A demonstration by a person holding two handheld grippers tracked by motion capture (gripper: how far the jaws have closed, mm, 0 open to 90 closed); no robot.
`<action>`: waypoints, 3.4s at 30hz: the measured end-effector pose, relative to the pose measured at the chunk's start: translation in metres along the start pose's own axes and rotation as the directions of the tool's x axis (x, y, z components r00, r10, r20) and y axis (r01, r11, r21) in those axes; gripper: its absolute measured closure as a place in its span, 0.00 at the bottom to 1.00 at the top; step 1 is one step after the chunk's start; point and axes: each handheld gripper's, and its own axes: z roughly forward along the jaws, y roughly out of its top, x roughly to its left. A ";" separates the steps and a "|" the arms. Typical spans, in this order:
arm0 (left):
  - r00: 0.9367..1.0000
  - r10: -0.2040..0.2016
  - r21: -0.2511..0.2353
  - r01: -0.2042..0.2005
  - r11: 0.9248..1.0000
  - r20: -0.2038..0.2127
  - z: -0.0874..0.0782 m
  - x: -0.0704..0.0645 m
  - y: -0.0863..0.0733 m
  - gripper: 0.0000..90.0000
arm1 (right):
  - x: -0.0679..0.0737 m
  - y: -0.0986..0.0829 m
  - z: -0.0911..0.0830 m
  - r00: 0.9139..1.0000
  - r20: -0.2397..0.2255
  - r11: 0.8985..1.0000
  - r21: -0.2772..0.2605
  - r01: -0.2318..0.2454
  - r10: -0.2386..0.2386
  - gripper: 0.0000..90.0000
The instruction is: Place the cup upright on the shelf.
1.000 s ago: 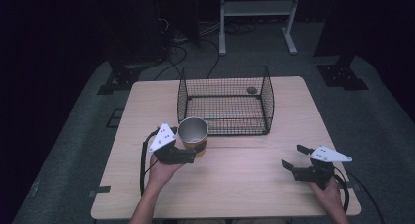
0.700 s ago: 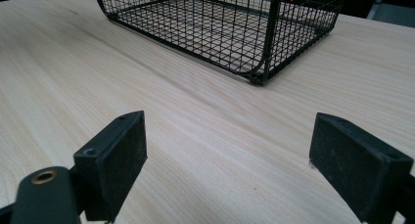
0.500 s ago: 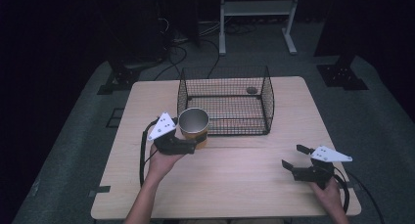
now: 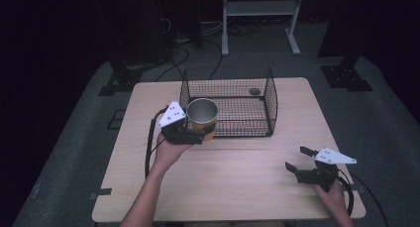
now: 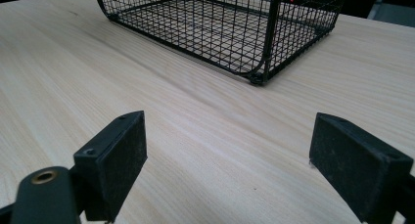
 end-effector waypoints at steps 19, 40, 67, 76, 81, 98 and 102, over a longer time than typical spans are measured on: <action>0.999 0.016 0.019 -0.016 1.000 0.034 0.032 0.015 0.025 0.16 | -0.001 0.000 0.000 1.000 -0.003 1.000 -0.004 -0.004 0.004 0.14; 0.997 0.000 0.031 -0.003 1.000 0.073 0.071 0.033 0.046 0.16 | -0.001 0.000 0.000 1.000 -0.007 1.000 -0.007 -0.002 0.002 0.14; 0.996 0.003 0.094 -0.011 0.995 0.090 0.112 0.052 0.044 0.16 | -0.001 0.000 -0.001 1.000 -0.006 1.000 -0.007 -0.005 0.005 0.14; 0.995 -0.002 0.122 -0.011 0.992 0.101 0.129 0.056 0.038 0.16 | -0.001 0.000 -0.001 1.000 -0.007 1.000 -0.007 -0.002 0.002 0.14; 0.994 -0.012 0.144 -0.003 0.990 0.105 0.138 0.059 0.031 0.16 | -0.001 0.000 -0.001 1.000 -0.008 1.000 -0.007 -0.002 0.002 0.14; 0.992 -0.011 0.185 -0.013 0.983 0.128 0.162 0.062 0.020 0.16 | -0.001 0.000 -0.001 1.000 -0.010 1.000 -0.012 -0.001 0.001 0.14; 0.992 -0.022 0.201 -0.004 0.980 0.127 0.165 0.066 0.015 0.16 | -0.001 0.000 -0.001 1.000 -0.010 1.000 -0.014 -0.006 0.005 0.14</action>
